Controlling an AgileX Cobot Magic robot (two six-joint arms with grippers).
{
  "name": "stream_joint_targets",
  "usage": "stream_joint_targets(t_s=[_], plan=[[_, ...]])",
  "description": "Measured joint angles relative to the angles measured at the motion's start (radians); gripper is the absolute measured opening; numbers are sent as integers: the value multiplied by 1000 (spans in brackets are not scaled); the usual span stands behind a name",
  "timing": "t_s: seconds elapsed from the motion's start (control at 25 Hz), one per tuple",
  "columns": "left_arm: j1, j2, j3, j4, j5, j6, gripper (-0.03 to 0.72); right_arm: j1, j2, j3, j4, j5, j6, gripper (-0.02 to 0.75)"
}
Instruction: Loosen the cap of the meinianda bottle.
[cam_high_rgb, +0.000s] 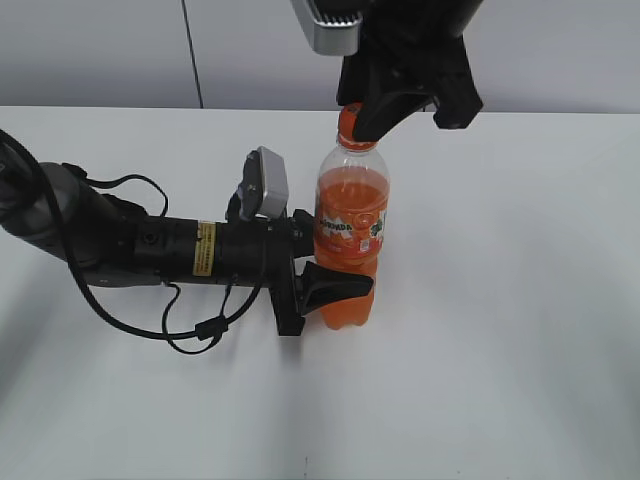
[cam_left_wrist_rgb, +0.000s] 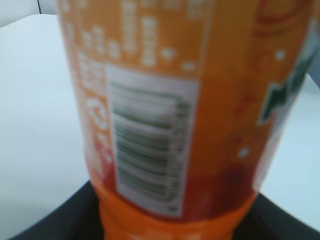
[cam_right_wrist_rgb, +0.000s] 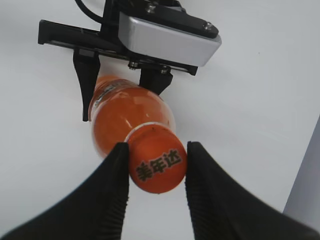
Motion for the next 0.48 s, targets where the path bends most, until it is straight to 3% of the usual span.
stream_joint_targets(t_s=[0.48], plan=[[0,0,0,2,0,0,391,0,-15,-99,7,6,123,263]])
